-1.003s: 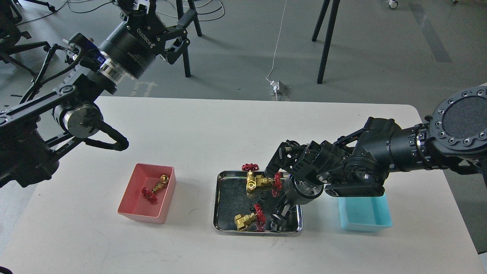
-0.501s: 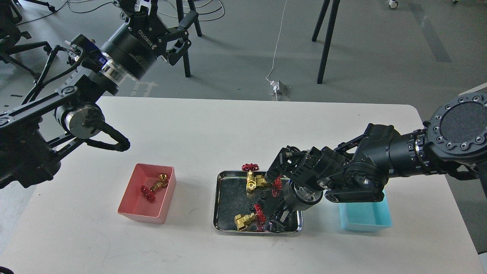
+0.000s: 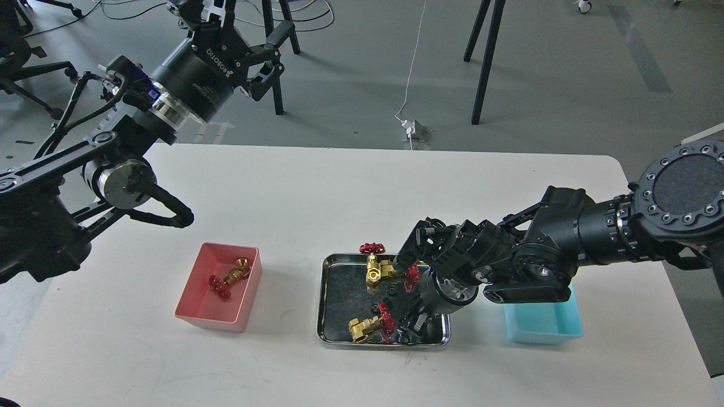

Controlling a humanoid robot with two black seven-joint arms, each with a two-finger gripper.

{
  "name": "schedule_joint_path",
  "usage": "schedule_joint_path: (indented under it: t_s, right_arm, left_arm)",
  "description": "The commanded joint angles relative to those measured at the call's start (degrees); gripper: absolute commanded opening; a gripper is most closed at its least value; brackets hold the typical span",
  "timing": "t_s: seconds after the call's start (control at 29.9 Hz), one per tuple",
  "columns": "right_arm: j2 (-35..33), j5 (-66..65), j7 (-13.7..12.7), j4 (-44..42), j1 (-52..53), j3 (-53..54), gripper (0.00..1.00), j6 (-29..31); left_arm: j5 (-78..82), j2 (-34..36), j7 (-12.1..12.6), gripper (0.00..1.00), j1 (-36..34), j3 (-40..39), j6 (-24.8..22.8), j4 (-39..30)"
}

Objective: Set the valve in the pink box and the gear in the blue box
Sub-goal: 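Grasp a small brass fitting on the tray with the right gripper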

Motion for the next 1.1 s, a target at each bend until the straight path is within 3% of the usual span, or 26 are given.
schedule_joint_path:
  t_s: [0.0, 0.43, 0.67, 1.07]
  right_arm:
    - [0.00, -0.10, 0.01, -0.09, -0.31, -0.04, 0.46, -0.23]
    - [0.00, -0.01, 0.01, -0.61, -0.58, -0.04, 0.38, -0.32]
    - [0.00, -0.01, 0.01, -0.61, -0.75, -0.04, 0.25, -0.41]
    - [0.00, -0.01, 0.01, -0.52, -0.84, -0.04, 0.18, -0.41]
  left_arm:
    - [0.00, 0.00, 0.00, 0.84, 0.49, -0.27, -0.05, 0.00]
    - [0.00, -0.35, 0.00, 0.84, 0.85, -0.88, -0.14, 0.00]
    - [0.00, -0.62, 0.00, 0.84, 1.11, -1.06, -0.14, 0.00]
    - [0.00, -0.71, 0.00, 0.84, 1.20, -1.06, -0.14, 0.00]
